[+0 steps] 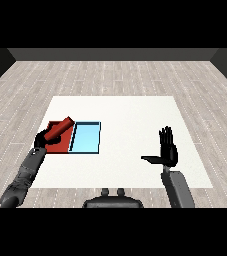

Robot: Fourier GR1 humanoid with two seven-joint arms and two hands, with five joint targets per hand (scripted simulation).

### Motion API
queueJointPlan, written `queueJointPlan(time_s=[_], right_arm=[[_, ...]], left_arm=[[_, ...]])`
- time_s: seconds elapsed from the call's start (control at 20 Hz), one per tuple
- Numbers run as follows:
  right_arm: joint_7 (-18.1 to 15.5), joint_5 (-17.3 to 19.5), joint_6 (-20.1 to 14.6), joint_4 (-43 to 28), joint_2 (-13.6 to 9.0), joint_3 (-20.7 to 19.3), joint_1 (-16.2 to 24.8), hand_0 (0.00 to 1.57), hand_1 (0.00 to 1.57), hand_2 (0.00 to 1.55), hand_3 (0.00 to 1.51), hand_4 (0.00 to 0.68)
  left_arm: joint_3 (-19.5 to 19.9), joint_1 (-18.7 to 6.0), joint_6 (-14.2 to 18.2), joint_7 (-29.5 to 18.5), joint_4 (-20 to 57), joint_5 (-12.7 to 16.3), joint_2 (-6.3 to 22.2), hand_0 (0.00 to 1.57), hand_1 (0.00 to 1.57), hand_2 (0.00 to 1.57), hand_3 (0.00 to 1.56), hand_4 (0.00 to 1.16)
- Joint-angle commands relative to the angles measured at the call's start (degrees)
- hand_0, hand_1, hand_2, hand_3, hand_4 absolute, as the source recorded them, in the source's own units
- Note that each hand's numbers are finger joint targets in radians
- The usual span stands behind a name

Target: Pick the red can and put it in the red box

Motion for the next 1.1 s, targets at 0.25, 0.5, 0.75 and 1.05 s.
queueJointPlan(time_s=[0.25, 0.5, 0.75, 1.05], right_arm=[[-4.6, 2.9, -1.3, 7.4, 3.6, 0.8, -3.0, 0.0, 0.0, 0.0, 0.0, 0.0], [-4.4, 1.7, 0.5, 8.1, 2.9, -0.1, -4.3, 0.0, 0.0, 0.0, 0.0, 0.0], [-4.6, 0.7, 1.6, 8.9, 2.8, -1.1, -5.9, 0.0, 0.0, 0.0, 0.0, 0.0], [-4.6, 0.5, 2.8, 7.5, 2.6, -0.1, -4.2, 0.0, 0.0, 0.0, 0.0, 0.0]], left_arm=[[0.3, -4.5, -3.7, -3.9, 18.2, -2.6, -5.2, 0.88, 0.88, 0.93, 0.78, 0.52], [-2.2, -8.9, -10.8, 0.2, 23.7, -6.0, -1.3, 0.0, 0.0, 0.0, 0.0, 0.0], [10.0, -7.7, -8.8, -12.2, 16.1, 6.0, -1.3, 0.0, 0.0, 0.0, 0.0, 0.0], [19.5, -8.7, -22.6, -30.3, 2.6, 17.8, -8.5, 0.0, 0.0, 0.0, 0.0, 0.0]])
